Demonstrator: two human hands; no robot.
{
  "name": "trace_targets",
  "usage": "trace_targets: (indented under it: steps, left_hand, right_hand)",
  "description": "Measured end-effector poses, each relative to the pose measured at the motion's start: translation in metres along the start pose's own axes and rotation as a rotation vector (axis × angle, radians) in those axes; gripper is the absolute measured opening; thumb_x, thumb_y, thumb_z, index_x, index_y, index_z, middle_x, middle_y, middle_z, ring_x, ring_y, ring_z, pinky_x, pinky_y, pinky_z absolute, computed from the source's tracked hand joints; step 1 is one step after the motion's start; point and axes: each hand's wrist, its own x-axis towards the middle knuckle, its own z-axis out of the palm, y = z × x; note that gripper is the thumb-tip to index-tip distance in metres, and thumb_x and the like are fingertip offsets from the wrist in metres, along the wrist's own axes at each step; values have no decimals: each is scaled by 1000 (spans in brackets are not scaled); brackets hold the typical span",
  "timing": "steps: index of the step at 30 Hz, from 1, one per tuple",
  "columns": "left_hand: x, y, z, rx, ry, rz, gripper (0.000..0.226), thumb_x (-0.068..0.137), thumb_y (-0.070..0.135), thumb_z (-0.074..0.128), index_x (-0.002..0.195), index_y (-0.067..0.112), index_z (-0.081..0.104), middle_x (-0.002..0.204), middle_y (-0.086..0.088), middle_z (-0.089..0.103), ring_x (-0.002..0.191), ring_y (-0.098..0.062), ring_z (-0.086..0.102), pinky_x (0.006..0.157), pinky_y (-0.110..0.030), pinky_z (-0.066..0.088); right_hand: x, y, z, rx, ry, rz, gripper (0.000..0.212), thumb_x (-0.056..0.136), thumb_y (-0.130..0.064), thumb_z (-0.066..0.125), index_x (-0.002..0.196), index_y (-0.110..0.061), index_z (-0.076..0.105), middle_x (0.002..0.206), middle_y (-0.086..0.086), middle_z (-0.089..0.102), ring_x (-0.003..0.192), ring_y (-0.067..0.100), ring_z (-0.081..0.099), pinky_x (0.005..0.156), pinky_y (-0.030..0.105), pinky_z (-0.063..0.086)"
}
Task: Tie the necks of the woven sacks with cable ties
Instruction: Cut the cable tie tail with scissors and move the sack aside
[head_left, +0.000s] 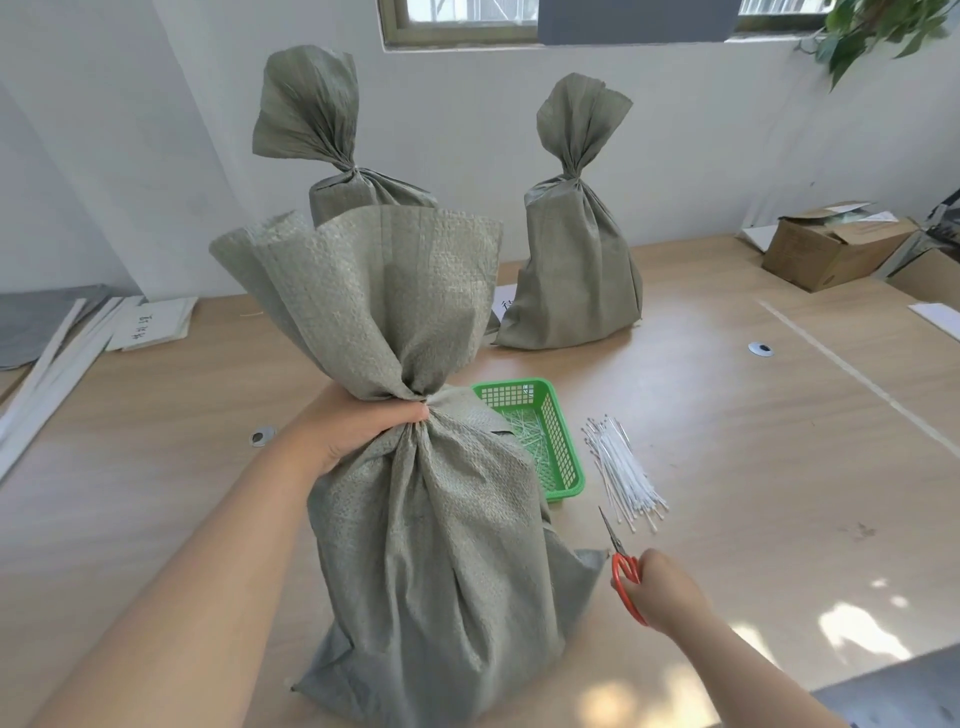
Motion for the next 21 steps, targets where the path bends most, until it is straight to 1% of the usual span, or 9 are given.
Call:
trace_targets:
  steps: [5,7,9,11,13,14,16,19,21]
  left_hand:
    - [-5,1,5,-44,-29,16,64,44,40,87,103,19,76,104,4,79,105,-14,72,100,-41,54]
    - [-6,0,8,-45,-37,18,63,44,40,87,103,20,76,104,5,79,105,-12,72,98,-39,54]
    - [-5,-1,13,-56,-42,17,58,46,36,88,100,21,76,103,6,79,102,-10,73,97,-37,54]
    - [-5,-2,17,-71,-53,11,48,54,25,88,100,18,76,103,3,79,101,-11,74,97,-38,55]
    - [-4,-3,19,-84,-60,2,51,55,23,87,104,15,76,106,0,79,104,-14,73,99,-40,55]
    - [-4,-4,20,-91,-59,1,58,52,27,88,107,14,76,108,-1,79,106,-15,73,99,-41,54]
    - [-2,-7,21,-99,-51,-6,65,48,34,87,108,13,76,110,-3,78,109,-18,72,99,-41,53]
    - [-2,-8,22,-103,-47,16,57,48,35,86,101,18,77,106,1,79,104,-13,73,94,-36,54]
    - [-2,-8,23,-109,-53,19,48,53,26,87,99,19,77,103,3,80,102,-11,73,93,-34,54]
  right_hand:
    - [3,14,18,-37,-75,71,27,86,-19,56,73,-20,33,72,-5,43,79,24,50,61,28,35]
    - [7,17,23,-72,-100,86,28,85,-16,56,73,-21,31,72,-6,42,80,23,50,60,28,34]
    - [11,19,28,-101,-118,73,32,84,-16,57,71,-22,29,72,-6,41,81,23,50,53,26,31]
    - [14,19,31,-126,-137,57,32,83,-18,60,72,-21,31,72,-6,40,81,22,49,49,24,29]
    - [16,18,34,-128,-129,59,24,82,-19,63,80,-18,39,74,-5,44,80,22,49,56,26,35]
    - [18,18,36,-125,-125,63,21,82,-19,64,85,-17,43,78,-3,47,80,22,49,61,27,37]
    - [22,19,40,-128,-123,71,22,81,-19,65,89,-17,45,85,0,51,81,24,53,65,26,38]
    - [28,19,45,-144,-121,69,20,81,-20,63,88,-17,45,92,4,59,99,25,64,66,26,39]
    - [32,19,49,-160,-106,56,18,82,-25,62,86,-19,46,99,4,67,102,25,66,66,26,38]
